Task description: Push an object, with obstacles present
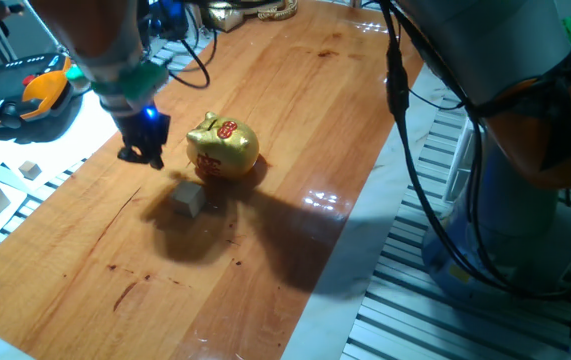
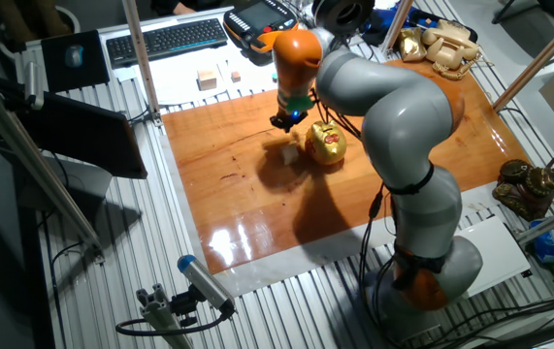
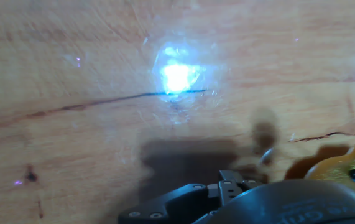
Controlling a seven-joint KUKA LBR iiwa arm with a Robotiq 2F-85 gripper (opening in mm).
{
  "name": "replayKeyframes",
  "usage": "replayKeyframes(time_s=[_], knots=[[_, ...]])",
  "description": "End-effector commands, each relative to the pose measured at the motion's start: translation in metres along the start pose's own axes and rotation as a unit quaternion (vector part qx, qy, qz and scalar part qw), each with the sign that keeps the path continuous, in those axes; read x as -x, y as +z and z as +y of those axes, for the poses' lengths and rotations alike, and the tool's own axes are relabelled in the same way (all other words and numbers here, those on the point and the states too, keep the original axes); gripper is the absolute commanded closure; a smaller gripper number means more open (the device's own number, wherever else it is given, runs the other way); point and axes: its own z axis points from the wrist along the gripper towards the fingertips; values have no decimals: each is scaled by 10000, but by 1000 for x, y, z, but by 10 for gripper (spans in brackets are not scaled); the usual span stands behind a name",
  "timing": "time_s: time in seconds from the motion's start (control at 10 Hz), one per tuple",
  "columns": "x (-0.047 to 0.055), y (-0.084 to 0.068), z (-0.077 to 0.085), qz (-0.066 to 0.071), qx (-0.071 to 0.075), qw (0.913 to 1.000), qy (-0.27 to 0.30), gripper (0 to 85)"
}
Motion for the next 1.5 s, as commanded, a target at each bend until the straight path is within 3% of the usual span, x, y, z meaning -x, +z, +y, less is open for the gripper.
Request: replayKeyframes(time_s=[0.0, 0.2, 0.3, 0.6, 1.0, 1.2, 1.4], knots=[[2, -25, -2, 13, 54, 10000, -52, 850], [4, -41, -6, -157, 167, 9997, -118, 850], [5, -46, -10, -189, 151, 9996, -164, 850], [2, -61, -22, -181, 103, 9995, -257, 850], [-3, -73, -26, -155, -20, 9994, -298, 850], [-2, -77, -34, -192, -75, 9991, -360, 850], [-7, -79, -36, -251, -124, 9989, -377, 850]])
